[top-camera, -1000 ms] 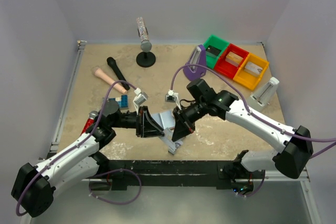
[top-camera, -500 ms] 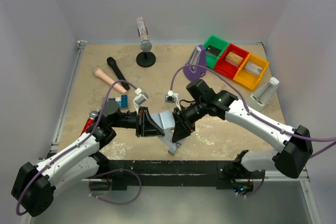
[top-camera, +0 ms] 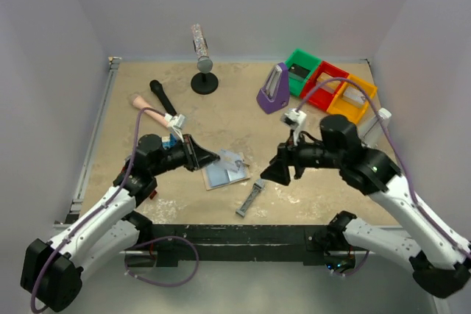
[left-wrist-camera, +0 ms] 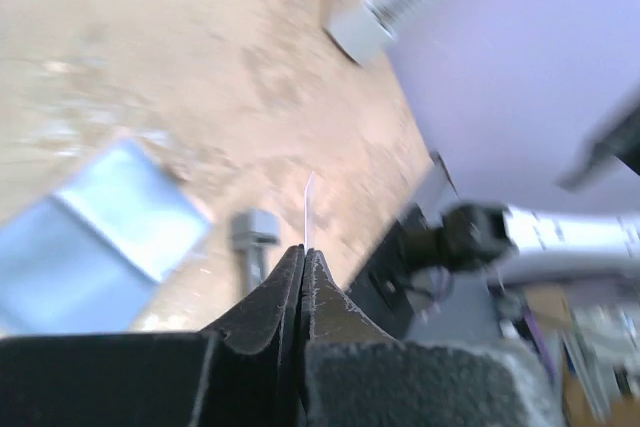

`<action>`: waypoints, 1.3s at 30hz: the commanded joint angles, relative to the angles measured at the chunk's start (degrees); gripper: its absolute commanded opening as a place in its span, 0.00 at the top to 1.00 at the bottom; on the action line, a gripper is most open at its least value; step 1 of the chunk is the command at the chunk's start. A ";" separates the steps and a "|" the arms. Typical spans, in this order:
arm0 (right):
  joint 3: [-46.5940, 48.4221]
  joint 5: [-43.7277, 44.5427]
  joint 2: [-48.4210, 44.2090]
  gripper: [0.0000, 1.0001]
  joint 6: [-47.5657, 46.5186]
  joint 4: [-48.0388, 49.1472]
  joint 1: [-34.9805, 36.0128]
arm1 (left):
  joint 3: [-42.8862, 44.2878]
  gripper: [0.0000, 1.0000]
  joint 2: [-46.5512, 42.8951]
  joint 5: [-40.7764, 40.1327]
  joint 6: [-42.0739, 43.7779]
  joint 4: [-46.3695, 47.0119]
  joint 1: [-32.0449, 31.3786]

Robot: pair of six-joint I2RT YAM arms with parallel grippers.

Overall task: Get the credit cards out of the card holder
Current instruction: Place the credit card at the center of the board.

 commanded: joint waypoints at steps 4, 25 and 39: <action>-7.01 14.87 -14.86 0.34 2.91 2.15 0.18 | 3.20 1.00 6.11 -21.73 -4.96 -0.92 4.84; -17.30 9.78 -17.95 0.37 5.54 8.39 0.18 | 29.91 1.00 49.52 -14.55 -4.17 4.27 16.79; -15.99 6.17 -12.15 0.37 4.57 10.94 0.18 | 43.37 1.00 62.37 -7.94 5.32 -8.03 20.66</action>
